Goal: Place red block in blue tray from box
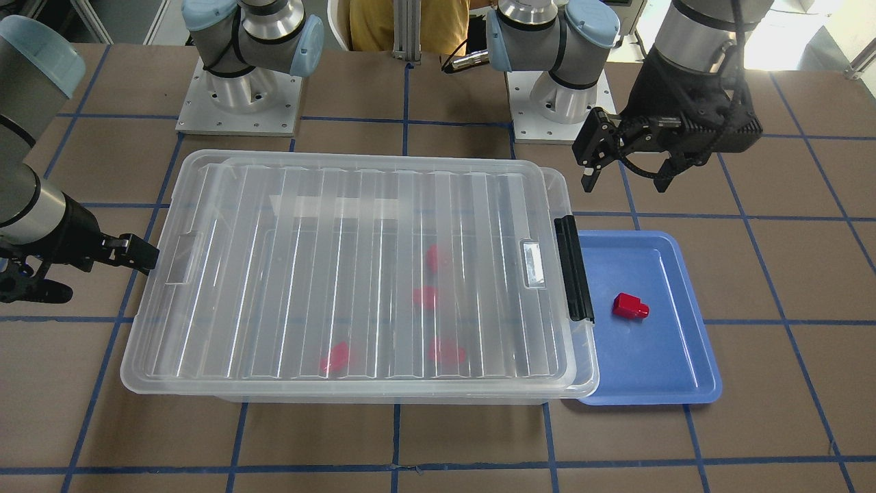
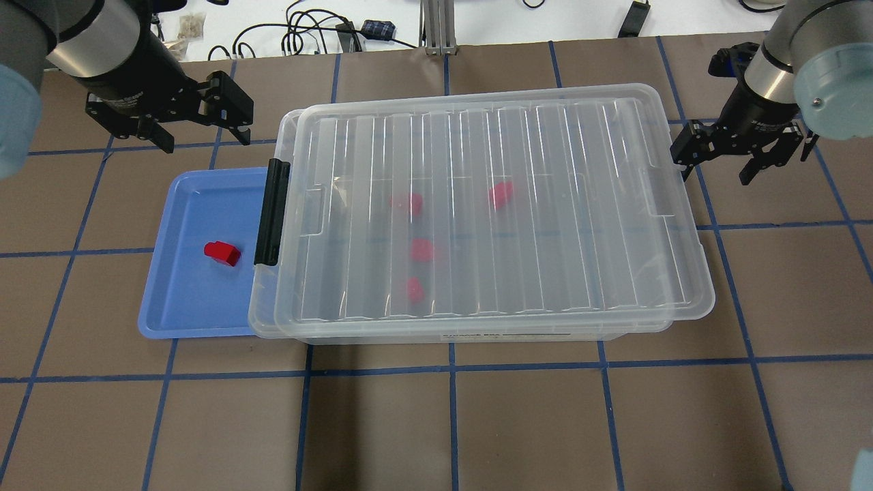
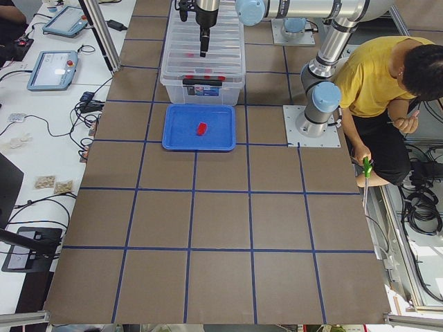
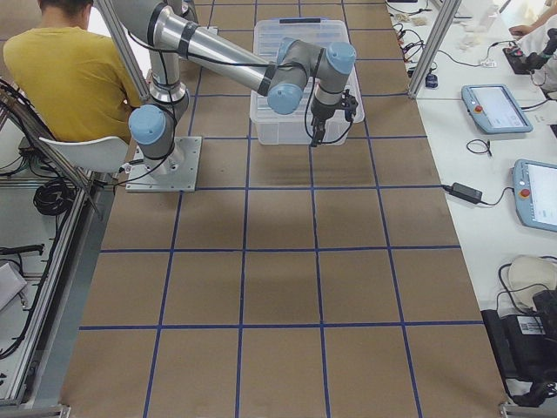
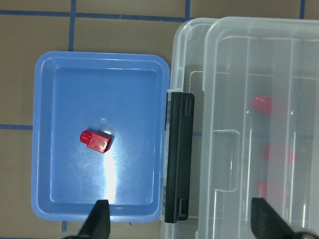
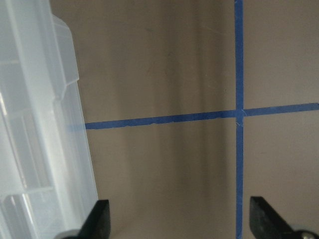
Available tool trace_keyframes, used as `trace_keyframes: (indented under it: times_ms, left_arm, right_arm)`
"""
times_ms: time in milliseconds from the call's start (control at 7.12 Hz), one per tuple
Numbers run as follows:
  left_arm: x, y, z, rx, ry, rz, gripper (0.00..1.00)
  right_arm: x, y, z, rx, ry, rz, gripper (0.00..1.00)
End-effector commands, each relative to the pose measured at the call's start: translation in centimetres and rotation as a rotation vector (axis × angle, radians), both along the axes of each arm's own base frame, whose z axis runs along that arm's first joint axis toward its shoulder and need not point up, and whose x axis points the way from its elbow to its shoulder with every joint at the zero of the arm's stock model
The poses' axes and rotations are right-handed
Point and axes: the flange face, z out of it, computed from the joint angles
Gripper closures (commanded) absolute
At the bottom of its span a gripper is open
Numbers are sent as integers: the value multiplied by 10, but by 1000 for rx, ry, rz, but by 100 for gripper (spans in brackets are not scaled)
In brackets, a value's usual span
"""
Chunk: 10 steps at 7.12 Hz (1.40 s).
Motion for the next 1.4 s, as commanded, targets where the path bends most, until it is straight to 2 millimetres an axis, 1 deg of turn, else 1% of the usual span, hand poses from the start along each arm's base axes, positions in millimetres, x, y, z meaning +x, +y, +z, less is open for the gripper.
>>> trace_keyframes:
  times_ms: [0, 140, 281, 421, 562, 702, 843, 983, 1124, 1264]
  left_arm:
    - [-49, 12, -5, 10, -45, 2, 0]
    - [-55, 15, -12, 23, -49, -27, 0]
    - [-57, 15, -13, 25, -48, -32, 0]
    - [-58, 16, -15, 30, -47, -34, 0]
    - [-58, 18, -16, 31, -47, -34, 0]
    - [-60, 20, -15, 31, -32, -37, 0]
    - [-62, 22, -11, 25, -2, -39, 0]
    - [-62, 23, -10, 22, -2, -39, 0]
    - [-62, 24, -9, 22, -3, -41, 0]
    - [-63, 23, -10, 21, 0, -43, 0]
  right_arm:
    - [6, -2, -1, -1, -17, -33, 0]
    - [3, -4, 1, -6, -4, -15, 0]
    - [1, -6, 6, -19, 1, -6, 0]
    - [-3, -12, 26, -53, 13, 19, 0]
    - [-7, -21, 62, -81, 58, 31, 0]
    - [10, -16, 113, -101, 48, 41, 0]
    - [68, 4, 149, -136, 65, 117, 0]
    - [133, 27, 163, -159, 68, 122, 0]
    - [173, 47, 157, -149, 58, 135, 0]
    - [183, 70, 150, -142, 50, 163, 0]
